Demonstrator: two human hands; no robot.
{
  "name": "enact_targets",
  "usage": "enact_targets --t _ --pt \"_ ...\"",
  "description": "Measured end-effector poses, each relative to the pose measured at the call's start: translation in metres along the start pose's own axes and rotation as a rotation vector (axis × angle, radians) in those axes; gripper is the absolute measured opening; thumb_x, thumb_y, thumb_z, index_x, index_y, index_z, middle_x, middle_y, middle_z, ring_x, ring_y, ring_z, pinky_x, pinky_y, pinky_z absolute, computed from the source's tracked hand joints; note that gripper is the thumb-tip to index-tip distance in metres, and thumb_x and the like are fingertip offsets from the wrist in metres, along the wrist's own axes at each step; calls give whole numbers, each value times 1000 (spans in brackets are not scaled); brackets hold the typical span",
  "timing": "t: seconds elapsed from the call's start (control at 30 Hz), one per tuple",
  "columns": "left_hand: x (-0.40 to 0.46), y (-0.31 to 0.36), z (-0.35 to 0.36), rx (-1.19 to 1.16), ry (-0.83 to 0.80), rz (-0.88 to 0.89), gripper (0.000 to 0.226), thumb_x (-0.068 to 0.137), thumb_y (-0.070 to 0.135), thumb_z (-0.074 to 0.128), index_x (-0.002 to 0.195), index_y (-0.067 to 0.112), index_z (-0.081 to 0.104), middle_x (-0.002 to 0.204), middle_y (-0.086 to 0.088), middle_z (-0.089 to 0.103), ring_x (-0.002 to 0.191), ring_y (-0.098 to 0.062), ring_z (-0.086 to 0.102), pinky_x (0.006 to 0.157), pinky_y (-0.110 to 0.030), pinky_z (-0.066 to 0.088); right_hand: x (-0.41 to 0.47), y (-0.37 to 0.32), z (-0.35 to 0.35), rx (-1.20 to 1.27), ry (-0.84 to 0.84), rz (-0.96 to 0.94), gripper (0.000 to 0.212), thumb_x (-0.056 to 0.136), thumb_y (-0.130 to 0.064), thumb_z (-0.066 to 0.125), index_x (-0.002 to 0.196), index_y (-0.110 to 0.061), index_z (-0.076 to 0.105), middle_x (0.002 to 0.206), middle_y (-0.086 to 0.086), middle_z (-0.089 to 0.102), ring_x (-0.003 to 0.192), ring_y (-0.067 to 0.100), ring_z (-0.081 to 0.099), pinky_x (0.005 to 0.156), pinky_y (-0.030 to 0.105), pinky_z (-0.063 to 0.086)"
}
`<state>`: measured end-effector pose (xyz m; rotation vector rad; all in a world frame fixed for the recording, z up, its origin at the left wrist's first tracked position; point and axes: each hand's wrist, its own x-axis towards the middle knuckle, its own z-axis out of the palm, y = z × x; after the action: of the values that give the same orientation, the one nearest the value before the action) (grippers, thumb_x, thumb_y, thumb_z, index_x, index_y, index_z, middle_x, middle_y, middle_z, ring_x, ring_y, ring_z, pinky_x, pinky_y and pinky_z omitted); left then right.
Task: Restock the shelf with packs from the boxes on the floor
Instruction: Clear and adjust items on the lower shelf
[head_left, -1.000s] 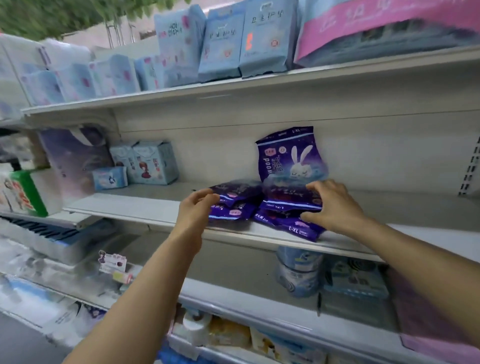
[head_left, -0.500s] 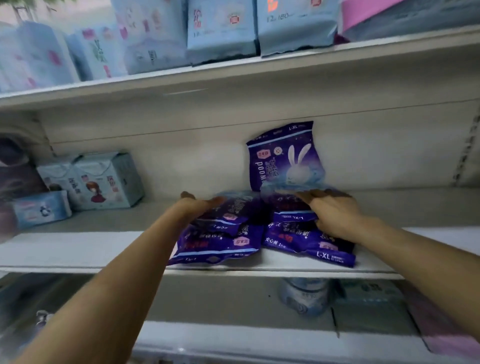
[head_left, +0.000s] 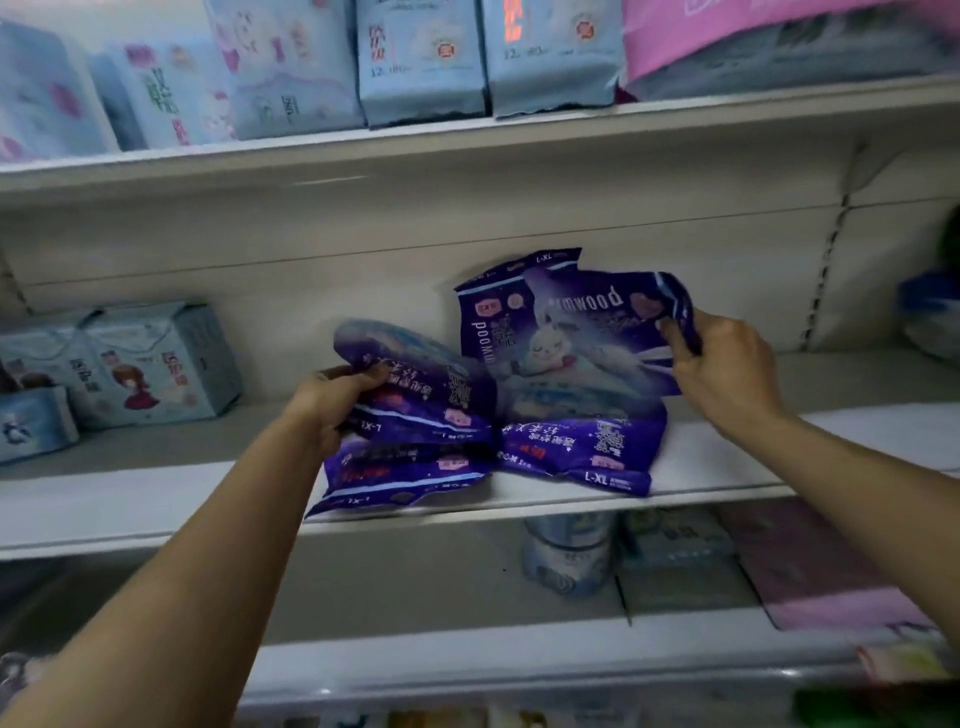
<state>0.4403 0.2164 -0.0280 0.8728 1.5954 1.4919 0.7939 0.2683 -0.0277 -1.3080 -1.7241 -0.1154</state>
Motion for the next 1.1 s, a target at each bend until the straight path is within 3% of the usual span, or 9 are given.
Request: enact_targets --t 0.13,0.27,0.4,0.5,0.73,0.87,0.93,1.03,1.1 --pt "-51 3 28 -228 -102 16 12 91 12 66 101 7 65 83 -14 72 62 -20 71 51 -33 59 -20 9 -37 148 95 104 35 97 -23 54 64 -14 46 52 1 44 59 29 49 52 32 24" --pt "-118 0 71 -333 -167 80 19 92 13 64 110 5 65 96 -14 73 66 -21 72 53 -35 59 -48 22 -86 279 143 151 33 96 -27 55 67 -10 54 64 10 58 64 32 56 57 35 38" --pt "-190 -16 121 -300 -217 118 5 93 10 62 91 10 66 73 -3 75 61 -14 71 53 -27 57 -83 50 -140 348 195 201 29 90 -32 57 78 -7 66 78 16 69 75 36 64 69 48 52" --pt "-229 -41 152 -301 -239 107 4 91 7 64 92 8 67 78 -5 75 65 -16 71 58 -28 58 -114 77 -167 296 154 252 38 87 -38 56 85 -2 69 86 19 71 82 37 65 76 52 51" --pt "-303 -113 206 -260 -320 -61 5 91 6 63 91 9 68 74 -5 75 62 -16 71 56 -29 59 -191 135 -199 174 -60 288 21 93 -28 57 80 -14 65 87 15 70 80 31 64 68 38 47" --pt "-331 -165 234 -174 -367 -187 6 89 3 64 90 7 69 76 -10 75 61 -19 71 64 -33 60 -234 165 -196 36 -239 317 21 94 -33 56 92 -17 69 88 15 69 85 36 62 73 42 48" --pt "-338 -195 245 -125 -372 -296 5 88 4 65 92 6 69 77 -12 74 62 -21 70 65 -34 60 -253 179 -189 -3 -392 327 22 94 -32 56 89 -14 67 85 14 69 82 35 62 73 43 51" --pt "-345 -239 254 -71 -391 -437 22 87 8 69 108 1 67 87 -17 75 73 -26 72 76 -40 61 -276 192 -175 -62 -616 344 26 95 -31 55 87 -11 68 84 11 70 80 32 64 73 41 53" --pt "-350 -264 257 -83 -382 -525 31 86 9 70 115 2 63 89 -17 76 74 -27 73 72 -40 61 -292 200 -165 -126 -691 390 26 95 -34 55 86 -14 68 85 9 70 80 30 65 72 38 53"
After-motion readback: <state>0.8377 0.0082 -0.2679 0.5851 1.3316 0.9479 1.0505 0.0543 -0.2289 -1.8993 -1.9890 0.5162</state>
